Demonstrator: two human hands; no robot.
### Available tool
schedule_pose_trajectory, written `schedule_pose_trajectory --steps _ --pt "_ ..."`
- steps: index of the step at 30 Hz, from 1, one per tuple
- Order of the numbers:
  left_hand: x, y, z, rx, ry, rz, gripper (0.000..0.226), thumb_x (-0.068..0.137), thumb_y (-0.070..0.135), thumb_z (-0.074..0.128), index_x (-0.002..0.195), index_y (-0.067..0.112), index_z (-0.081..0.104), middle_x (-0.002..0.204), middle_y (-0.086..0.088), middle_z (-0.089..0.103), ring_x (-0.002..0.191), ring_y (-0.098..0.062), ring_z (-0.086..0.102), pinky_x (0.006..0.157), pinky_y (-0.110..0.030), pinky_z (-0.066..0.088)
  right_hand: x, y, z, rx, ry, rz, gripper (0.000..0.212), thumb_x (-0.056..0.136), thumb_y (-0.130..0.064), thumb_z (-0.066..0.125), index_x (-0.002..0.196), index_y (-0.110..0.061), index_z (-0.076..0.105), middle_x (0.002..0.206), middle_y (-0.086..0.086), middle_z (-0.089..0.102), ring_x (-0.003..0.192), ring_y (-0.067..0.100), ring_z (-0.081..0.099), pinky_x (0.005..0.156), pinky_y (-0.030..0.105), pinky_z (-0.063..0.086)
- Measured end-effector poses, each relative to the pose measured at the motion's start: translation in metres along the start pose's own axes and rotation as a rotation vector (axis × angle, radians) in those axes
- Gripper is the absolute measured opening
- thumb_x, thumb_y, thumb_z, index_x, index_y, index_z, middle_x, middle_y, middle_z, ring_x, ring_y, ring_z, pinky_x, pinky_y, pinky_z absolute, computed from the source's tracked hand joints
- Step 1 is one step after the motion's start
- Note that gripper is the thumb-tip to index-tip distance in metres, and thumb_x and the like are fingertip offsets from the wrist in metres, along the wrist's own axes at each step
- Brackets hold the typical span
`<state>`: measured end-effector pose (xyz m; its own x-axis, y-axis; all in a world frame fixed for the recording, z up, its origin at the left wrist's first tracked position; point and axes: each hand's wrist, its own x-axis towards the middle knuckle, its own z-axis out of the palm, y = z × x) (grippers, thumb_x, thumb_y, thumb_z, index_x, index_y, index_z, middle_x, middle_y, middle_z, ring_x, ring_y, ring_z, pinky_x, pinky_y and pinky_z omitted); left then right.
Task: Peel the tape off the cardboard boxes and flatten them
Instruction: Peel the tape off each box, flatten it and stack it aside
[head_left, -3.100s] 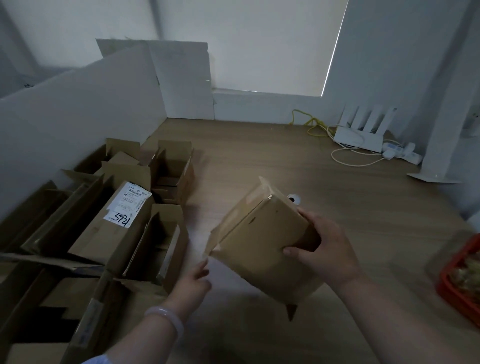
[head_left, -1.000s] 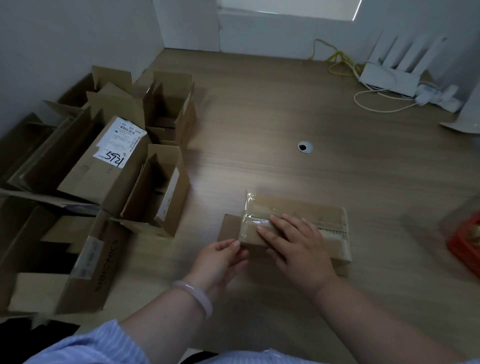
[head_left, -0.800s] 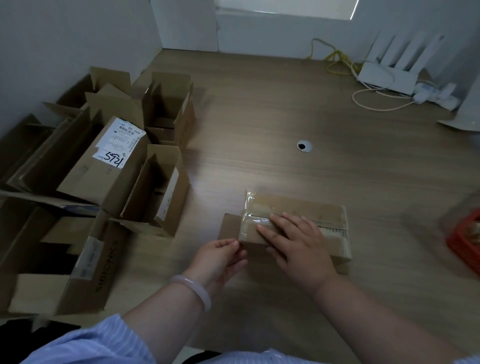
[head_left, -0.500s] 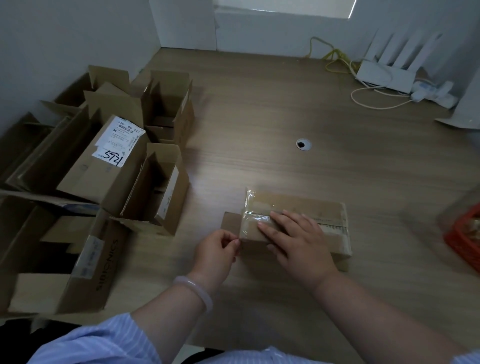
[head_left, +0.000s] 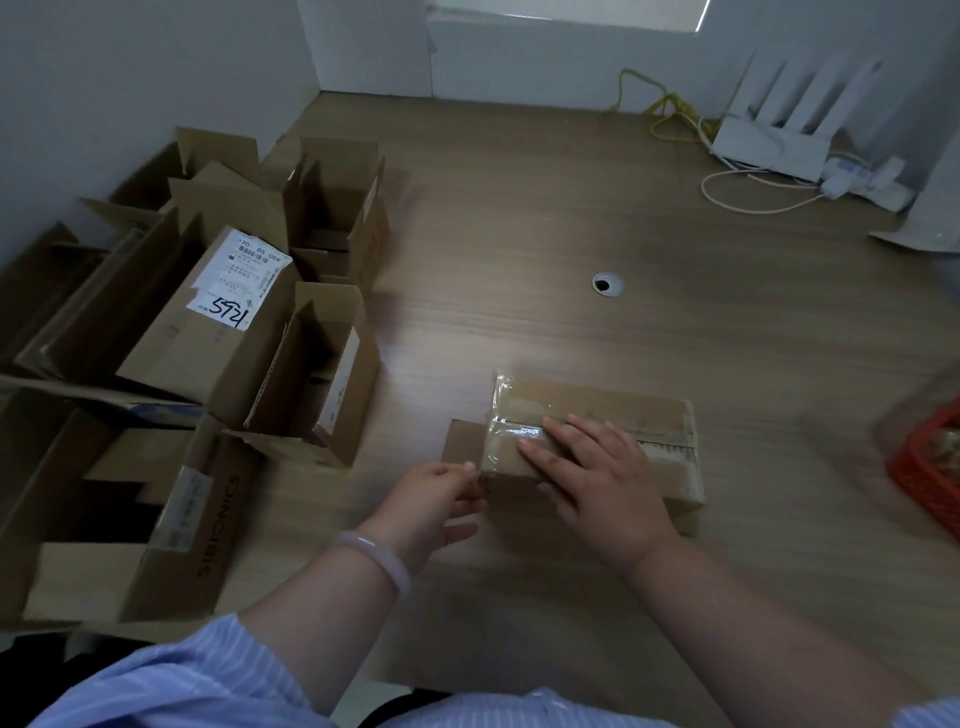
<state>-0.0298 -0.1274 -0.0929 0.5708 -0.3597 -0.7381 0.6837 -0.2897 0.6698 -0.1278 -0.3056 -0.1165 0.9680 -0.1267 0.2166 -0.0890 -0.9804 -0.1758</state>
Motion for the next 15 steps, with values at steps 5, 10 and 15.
schedule_pose_trajectory --steps 5,10,15 --pt "0.002 0.002 0.001 -0.088 -0.013 -0.049 0.015 0.096 0.023 0.055 0.098 0.011 0.062 0.089 -0.004 0.066 0.084 -0.017 0.063 0.078 -0.035 0.051 -0.001 -0.001 0.0 -0.004 0.011 0.003 0.042 0.085 -0.044 0.049 0.125 -0.039 0.06 0.13 -0.002 0.059 0.121 0.025 0.052 0.101 0.044 0.038" --pt "0.004 0.011 0.004 -0.137 -0.042 -0.223 0.019 0.098 0.016 0.049 0.08 0.014 0.054 0.068 0.001 0.053 0.064 -0.011 0.054 0.076 -0.035 0.049 -0.001 -0.002 0.001 -0.009 0.017 0.002 0.042 0.084 -0.044 0.049 0.125 -0.039 0.06 0.13 -0.002 0.059 0.121 0.025 0.052 0.101 0.044 0.038" --pt "0.003 0.006 0.005 -0.102 -0.071 -0.215 0.019 0.1 0.018 0.045 0.083 0.015 0.054 0.069 0.0 0.051 0.064 -0.012 0.053 0.069 -0.034 0.05 -0.001 -0.001 0.002 -0.016 0.02 -0.007 0.042 0.085 -0.043 0.05 0.126 -0.039 0.059 0.131 -0.002 0.058 0.122 0.025 0.051 0.102 0.044 0.036"
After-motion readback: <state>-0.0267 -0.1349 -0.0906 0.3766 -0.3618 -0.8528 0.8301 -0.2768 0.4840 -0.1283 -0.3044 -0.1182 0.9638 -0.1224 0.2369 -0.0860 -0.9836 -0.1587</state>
